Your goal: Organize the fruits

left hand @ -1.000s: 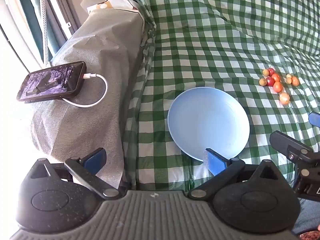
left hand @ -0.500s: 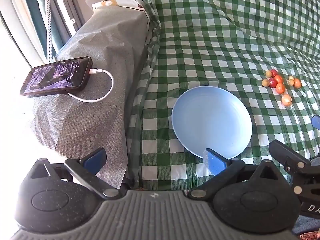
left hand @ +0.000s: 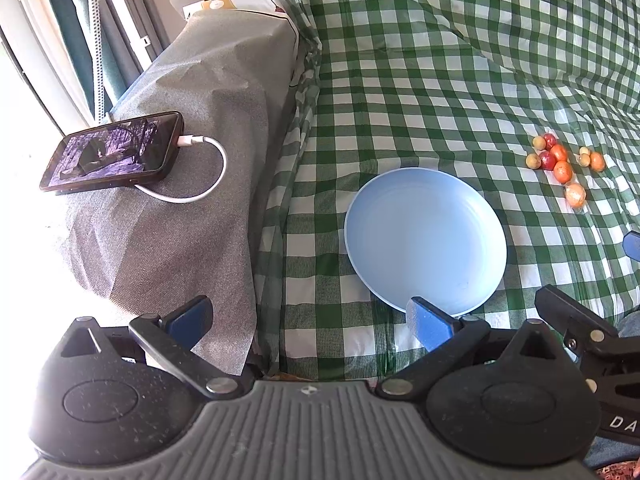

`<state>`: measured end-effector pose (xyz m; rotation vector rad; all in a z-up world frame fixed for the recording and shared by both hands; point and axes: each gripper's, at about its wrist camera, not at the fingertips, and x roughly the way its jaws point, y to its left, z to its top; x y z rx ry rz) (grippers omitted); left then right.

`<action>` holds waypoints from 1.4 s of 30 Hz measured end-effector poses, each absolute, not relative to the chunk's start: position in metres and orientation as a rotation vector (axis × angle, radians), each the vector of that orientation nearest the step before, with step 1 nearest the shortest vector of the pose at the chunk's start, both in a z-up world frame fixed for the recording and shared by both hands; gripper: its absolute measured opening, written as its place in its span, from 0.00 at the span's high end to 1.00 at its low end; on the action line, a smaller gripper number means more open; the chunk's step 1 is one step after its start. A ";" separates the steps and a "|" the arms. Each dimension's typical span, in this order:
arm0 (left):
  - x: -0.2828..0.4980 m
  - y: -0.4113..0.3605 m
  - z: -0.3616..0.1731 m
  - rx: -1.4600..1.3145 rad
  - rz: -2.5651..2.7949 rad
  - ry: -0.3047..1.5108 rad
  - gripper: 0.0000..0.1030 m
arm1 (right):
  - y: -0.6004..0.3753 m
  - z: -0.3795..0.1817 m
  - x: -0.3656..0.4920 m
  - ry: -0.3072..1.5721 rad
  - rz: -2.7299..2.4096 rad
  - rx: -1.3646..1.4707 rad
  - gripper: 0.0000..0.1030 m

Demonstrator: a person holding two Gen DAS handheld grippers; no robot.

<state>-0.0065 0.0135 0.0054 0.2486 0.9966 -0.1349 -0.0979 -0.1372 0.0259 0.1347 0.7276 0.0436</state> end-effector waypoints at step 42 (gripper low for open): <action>-0.009 0.014 0.004 0.264 -0.153 1.002 0.00 | -0.131 0.024 -0.098 0.738 0.036 0.109 0.00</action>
